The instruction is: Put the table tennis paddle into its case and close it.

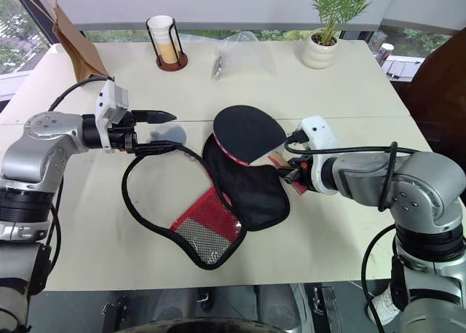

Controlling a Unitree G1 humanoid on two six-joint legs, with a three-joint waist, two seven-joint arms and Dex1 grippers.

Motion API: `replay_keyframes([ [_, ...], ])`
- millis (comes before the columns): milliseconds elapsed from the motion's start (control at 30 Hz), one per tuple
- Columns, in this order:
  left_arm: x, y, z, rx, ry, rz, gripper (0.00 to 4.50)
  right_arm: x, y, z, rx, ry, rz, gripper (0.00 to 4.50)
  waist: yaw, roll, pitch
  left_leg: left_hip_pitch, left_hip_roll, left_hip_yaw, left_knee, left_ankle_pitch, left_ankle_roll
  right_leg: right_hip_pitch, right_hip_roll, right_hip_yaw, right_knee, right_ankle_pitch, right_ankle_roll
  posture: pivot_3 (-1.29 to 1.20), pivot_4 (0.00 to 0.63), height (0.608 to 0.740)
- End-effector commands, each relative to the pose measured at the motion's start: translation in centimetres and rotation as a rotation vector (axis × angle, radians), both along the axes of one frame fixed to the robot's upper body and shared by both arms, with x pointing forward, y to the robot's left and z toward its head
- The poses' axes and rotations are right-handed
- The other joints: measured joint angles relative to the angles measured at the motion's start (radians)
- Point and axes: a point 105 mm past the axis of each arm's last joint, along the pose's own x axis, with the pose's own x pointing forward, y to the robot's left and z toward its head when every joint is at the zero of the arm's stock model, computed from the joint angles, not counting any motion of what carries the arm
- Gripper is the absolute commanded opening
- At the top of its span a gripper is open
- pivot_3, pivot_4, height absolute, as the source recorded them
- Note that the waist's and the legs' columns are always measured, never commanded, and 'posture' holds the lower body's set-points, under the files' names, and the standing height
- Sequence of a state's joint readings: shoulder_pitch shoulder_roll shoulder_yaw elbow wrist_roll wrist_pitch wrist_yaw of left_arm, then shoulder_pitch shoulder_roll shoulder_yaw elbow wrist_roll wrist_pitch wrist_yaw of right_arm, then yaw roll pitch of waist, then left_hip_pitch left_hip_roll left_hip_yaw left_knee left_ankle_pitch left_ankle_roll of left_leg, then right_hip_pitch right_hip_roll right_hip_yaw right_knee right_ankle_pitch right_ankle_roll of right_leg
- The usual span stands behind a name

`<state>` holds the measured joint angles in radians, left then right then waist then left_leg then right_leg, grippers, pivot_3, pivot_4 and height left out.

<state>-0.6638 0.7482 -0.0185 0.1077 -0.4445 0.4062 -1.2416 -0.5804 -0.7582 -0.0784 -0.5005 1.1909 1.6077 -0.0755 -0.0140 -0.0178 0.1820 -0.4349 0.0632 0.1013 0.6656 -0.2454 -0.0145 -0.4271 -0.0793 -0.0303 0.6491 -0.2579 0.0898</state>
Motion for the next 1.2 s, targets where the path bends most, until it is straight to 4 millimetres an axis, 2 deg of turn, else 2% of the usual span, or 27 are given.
replay_keyframes([
  [33,-0.2,0.1,1.0,0.006,-0.041,-0.016,3.85,-0.1,0.6,0.5,0.005,0.013,-0.002,0.80,0.000,0.000,0.000,0.000,0.000,0.000,0.000,0.000,0.000,0.000,0.000,0.000,0.000,0.000,0.000,0.00,0.150,0.734],
  [233,-0.4,0.0,0.8,0.003,-0.037,-0.018,3.85,-0.6,1.6,0.1,0.064,0.119,-0.121,0.80,0.000,-0.001,0.000,-0.001,0.000,0.000,0.000,0.000,0.000,0.000,0.000,0.000,0.000,0.000,0.000,0.00,0.150,0.734],
  [400,-0.5,0.1,0.6,0.000,-0.033,-0.012,3.85,-0.2,1.7,-0.4,0.061,0.118,-0.181,0.80,-0.003,-0.001,0.000,-0.001,0.000,0.000,0.000,0.000,0.000,0.000,0.000,0.000,-0.001,0.000,0.000,0.00,0.150,0.734],
  [733,-0.7,0.3,0.7,0.008,-0.028,-0.002,3.85,0.4,3.6,0.2,0.045,0.115,-0.109,0.80,0.000,-0.001,0.000,-0.003,0.001,0.000,0.001,0.000,0.001,-0.002,0.000,0.000,-0.001,0.000,0.000,0.00,0.150,0.734],
  [1200,-1.3,0.6,0.7,0.036,0.004,-0.008,3.85,-0.4,4.6,-0.9,0.051,0.151,-0.071,0.80,0.001,-0.001,0.000,-0.008,0.001,0.000,0.002,0.000,0.001,-0.006,0.000,0.000,0.000,0.000,0.000,0.00,0.150,0.734],
])
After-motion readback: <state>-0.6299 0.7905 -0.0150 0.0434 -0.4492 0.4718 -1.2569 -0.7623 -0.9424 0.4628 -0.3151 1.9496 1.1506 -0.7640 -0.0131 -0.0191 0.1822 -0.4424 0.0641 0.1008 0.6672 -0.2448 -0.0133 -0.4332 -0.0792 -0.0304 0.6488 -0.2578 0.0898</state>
